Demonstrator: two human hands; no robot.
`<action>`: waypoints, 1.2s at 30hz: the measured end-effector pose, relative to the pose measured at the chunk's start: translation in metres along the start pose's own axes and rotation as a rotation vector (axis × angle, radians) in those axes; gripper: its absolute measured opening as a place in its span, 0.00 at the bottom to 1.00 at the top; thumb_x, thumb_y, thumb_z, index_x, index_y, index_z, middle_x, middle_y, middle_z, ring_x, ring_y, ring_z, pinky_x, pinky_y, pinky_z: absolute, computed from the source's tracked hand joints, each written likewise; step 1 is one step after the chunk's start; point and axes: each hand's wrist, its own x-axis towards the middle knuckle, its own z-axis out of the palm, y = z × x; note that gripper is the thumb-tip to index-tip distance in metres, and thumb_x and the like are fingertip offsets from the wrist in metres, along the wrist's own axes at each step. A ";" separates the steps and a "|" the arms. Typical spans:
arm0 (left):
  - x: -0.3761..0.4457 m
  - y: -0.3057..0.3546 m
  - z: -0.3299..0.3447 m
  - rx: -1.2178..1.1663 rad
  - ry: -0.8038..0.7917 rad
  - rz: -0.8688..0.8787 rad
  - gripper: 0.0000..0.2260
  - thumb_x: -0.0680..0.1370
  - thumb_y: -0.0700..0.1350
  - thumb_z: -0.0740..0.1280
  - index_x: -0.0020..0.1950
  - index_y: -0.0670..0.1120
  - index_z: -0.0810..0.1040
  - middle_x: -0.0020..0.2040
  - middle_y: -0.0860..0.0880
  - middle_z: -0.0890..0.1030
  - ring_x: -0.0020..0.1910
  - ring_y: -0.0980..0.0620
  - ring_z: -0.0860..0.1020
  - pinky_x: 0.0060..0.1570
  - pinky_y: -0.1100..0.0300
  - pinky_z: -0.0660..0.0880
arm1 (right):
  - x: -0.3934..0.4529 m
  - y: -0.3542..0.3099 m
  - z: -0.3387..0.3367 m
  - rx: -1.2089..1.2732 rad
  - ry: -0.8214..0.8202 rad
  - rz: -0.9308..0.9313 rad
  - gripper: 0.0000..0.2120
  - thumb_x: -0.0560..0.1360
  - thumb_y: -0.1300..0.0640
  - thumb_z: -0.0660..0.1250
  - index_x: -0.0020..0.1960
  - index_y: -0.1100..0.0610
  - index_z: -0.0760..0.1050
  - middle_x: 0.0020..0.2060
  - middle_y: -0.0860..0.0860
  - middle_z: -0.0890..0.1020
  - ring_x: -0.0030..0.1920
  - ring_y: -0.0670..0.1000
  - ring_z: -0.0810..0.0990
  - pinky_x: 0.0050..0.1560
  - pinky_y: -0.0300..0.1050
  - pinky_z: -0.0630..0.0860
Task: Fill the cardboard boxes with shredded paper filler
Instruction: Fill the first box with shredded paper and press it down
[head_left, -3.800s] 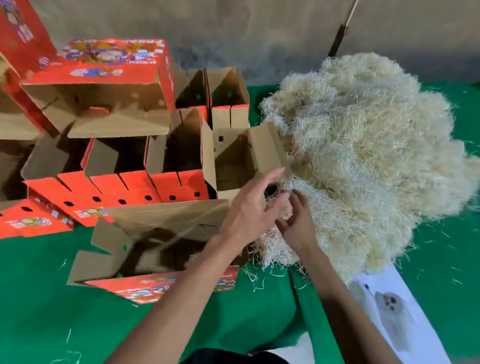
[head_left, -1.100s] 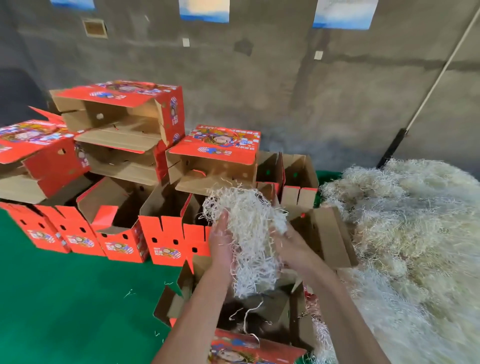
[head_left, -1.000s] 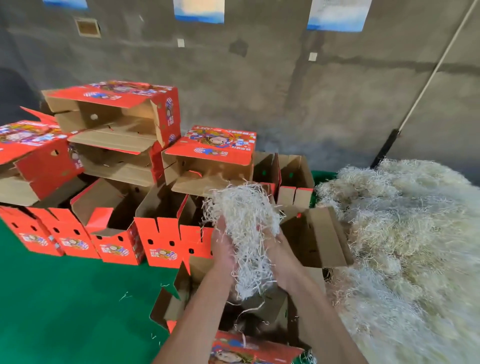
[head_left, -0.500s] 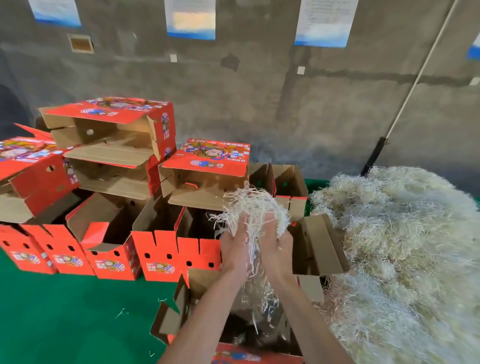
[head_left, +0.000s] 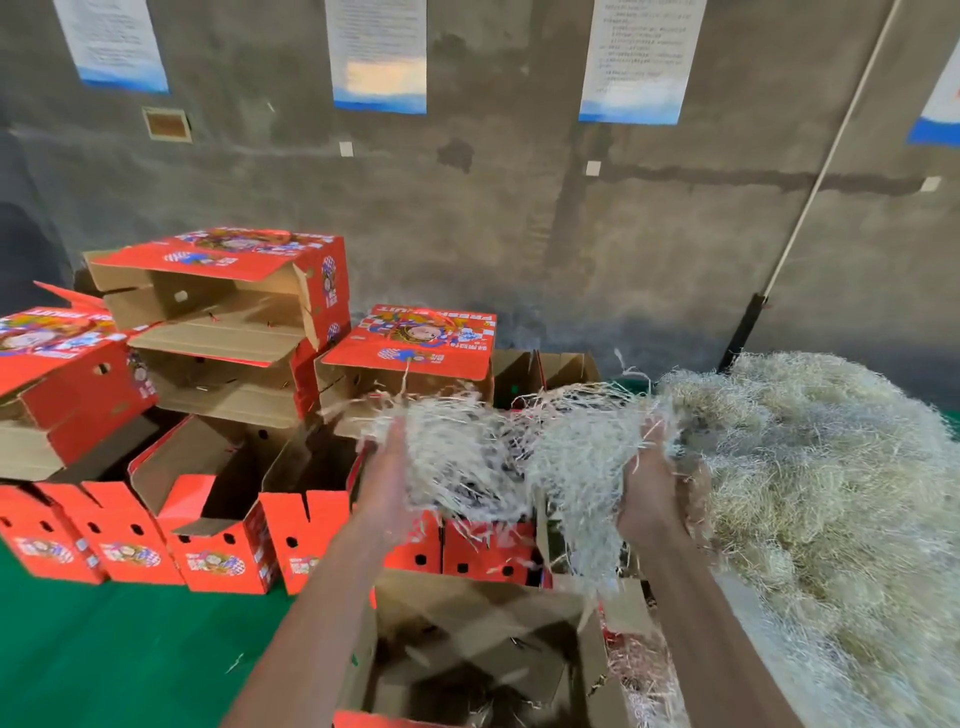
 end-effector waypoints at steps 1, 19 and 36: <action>-0.005 -0.010 0.012 -0.023 -0.127 -0.046 0.31 0.77 0.67 0.63 0.77 0.56 0.67 0.73 0.54 0.70 0.75 0.45 0.66 0.72 0.37 0.62 | -0.006 0.003 0.012 0.033 -0.070 0.023 0.39 0.75 0.26 0.55 0.68 0.57 0.75 0.45 0.57 0.85 0.50 0.55 0.84 0.55 0.55 0.80; 0.010 -0.028 0.019 -0.103 0.066 -0.026 0.32 0.72 0.57 0.76 0.68 0.52 0.62 0.55 0.50 0.73 0.56 0.48 0.73 0.59 0.47 0.69 | -0.010 0.023 0.038 -0.231 -0.033 -0.267 0.25 0.74 0.30 0.63 0.61 0.46 0.70 0.37 0.40 0.64 0.28 0.40 0.61 0.32 0.40 0.77; 0.008 -0.015 -0.012 -0.210 -0.031 0.028 0.27 0.73 0.64 0.72 0.63 0.46 0.78 0.53 0.47 0.81 0.56 0.46 0.79 0.64 0.37 0.73 | -0.023 -0.006 0.009 -0.275 -0.065 -0.115 0.44 0.73 0.23 0.54 0.73 0.54 0.71 0.67 0.66 0.73 0.57 0.61 0.83 0.60 0.60 0.77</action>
